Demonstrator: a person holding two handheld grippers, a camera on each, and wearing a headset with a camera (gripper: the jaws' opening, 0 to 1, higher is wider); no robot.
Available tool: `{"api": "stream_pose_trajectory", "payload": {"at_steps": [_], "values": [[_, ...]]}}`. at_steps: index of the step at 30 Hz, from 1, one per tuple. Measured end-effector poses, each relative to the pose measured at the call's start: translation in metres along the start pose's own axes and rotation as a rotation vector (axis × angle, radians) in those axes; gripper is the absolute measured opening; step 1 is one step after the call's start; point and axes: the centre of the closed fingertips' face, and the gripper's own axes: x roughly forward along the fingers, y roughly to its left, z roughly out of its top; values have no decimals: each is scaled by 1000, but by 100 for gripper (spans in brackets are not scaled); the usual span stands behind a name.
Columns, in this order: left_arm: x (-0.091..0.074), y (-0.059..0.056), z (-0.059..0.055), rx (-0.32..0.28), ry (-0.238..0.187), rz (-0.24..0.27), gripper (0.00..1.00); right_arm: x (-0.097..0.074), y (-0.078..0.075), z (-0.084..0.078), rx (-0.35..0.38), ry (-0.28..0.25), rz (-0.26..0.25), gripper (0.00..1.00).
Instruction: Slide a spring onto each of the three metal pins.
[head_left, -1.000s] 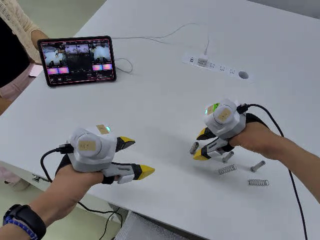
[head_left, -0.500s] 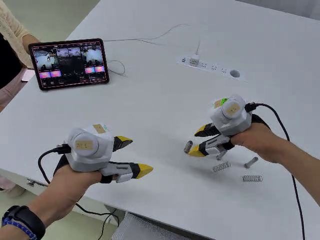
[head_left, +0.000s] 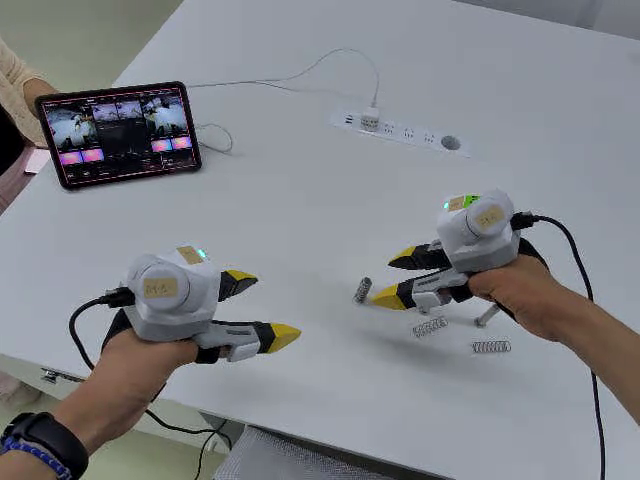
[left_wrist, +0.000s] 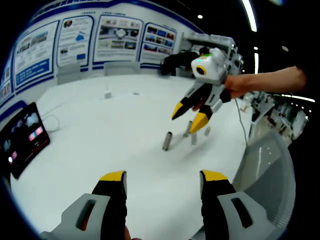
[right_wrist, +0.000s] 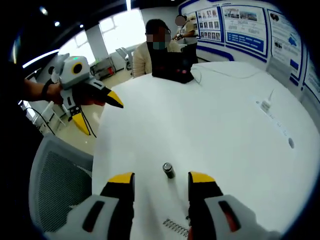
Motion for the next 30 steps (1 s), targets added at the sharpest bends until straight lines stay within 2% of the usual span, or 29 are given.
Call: {"api": "stream_pose_trajectory", "payload": {"at_steps": [4, 6, 13, 18, 23, 30], "values": [[2, -1, 2, 0, -1, -4, 60, -7, 4, -1, 30, -31, -20, 46], [3, -2, 3, 1, -2, -4, 60, -11, 0, -2, 42, -42, -23, 46], [8, -4, 5, 2, -1, -10, 61, -23, -1, -6, 88, -92, -53, 48], [12, -7, 7, 5, 1, -13, 62, -32, -5, -15, 121, -113, -84, 51], [16, -7, 10, 10, 5, -22, 63, -41, 0, -23, 169, -140, -108, 53], [22, -10, 13, 13, 6, -30, 64, -54, 2, -33, 190, -160, -154, 58]]}}
